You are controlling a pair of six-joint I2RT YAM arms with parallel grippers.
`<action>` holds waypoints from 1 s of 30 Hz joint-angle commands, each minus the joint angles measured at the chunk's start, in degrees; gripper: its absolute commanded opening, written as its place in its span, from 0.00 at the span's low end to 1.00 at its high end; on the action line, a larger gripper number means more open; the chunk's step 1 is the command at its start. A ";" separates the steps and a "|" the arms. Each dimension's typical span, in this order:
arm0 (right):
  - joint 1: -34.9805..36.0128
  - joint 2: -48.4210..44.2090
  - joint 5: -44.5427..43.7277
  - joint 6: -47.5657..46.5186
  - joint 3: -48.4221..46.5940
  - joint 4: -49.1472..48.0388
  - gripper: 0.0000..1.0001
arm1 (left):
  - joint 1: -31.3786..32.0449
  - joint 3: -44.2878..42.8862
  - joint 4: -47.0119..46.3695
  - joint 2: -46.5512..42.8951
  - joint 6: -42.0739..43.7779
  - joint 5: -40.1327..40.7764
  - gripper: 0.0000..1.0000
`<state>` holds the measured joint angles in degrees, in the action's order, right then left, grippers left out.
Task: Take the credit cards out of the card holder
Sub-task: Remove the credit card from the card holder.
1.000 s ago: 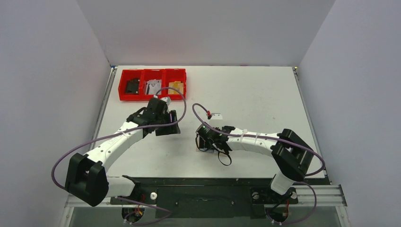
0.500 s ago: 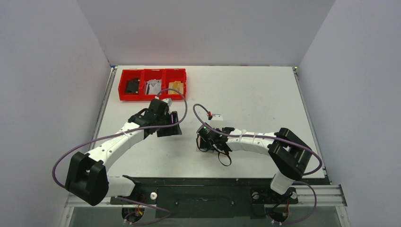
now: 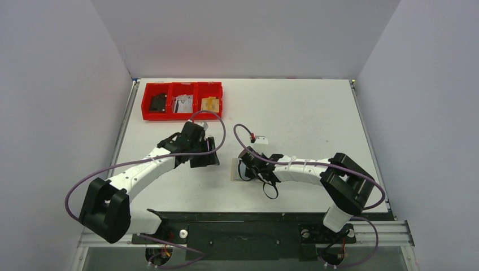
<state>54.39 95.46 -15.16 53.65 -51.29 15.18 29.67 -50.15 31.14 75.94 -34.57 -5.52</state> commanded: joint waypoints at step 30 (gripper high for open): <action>-0.94 0.63 21.48 -4.27 13.14 -22.44 0.00 | 7.61 7.78 -18.77 7.66 -13.16 -10.39 0.42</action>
<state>53.54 93.51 5.23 49.12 -39.66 -8.43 36.58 -42.33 16.19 82.72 -47.03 -14.57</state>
